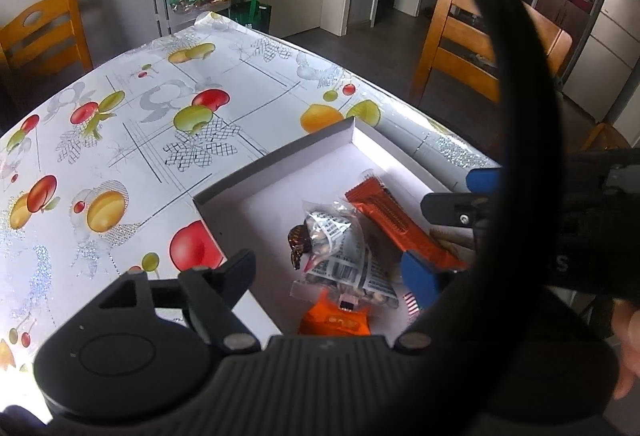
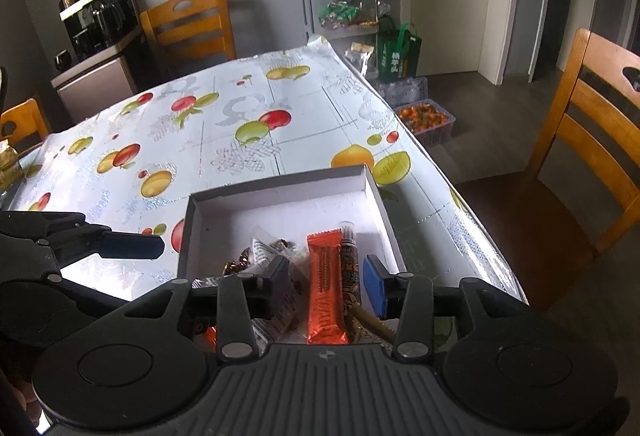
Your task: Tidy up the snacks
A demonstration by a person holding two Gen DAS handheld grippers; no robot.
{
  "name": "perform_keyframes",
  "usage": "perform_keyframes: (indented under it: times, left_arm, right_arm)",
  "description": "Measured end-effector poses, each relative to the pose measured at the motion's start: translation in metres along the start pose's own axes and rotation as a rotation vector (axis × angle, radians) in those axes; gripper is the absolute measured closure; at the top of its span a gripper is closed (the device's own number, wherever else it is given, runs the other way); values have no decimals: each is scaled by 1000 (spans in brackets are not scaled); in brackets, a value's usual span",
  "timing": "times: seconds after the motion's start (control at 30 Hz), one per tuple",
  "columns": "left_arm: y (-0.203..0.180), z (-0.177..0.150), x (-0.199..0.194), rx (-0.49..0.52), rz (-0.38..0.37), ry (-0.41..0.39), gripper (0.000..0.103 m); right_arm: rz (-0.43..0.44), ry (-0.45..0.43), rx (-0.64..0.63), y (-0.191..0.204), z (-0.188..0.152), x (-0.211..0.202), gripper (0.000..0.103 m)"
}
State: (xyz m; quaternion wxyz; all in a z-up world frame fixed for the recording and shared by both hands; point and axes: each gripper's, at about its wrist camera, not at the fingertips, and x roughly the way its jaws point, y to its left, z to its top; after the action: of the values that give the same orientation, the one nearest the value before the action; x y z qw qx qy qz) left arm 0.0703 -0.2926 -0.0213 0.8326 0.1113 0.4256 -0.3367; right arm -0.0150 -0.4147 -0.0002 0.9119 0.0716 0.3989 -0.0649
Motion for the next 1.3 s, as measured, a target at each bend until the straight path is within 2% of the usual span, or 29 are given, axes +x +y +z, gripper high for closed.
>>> perform_keyframes:
  times: [0.1, 0.17, 0.3, 0.47, 0.6, 0.9, 1.3]
  left_arm:
    - [-1, -2, -8, 9, 21, -10, 22]
    - [-1, -3, -12, 13, 25, -15, 17]
    - [1, -6, -23, 16, 15, -25, 14]
    - [3, -12, -37, 18, 21, -38, 10]
    - [6, -18, -48, 17, 5, -43, 10]
    - [4, -27, -59, 45, -14, -48, 8]
    - [1, -30, -67, 69, -30, -57, 8]
  right_arm:
    - [1, -11, 2, 4, 0, -5, 59]
    - [2, -19, 2, 8, 0, -9, 58]
    - [-5, -38, -1, 13, -1, -18, 45]
    - [-16, -49, -3, 15, -6, -29, 41]
    - [-25, -58, 4, 15, -10, -37, 29]
    - [-56, -84, 13, 14, -17, -58, 9]
    - [-82, -99, 30, 18, -23, -67, 7]
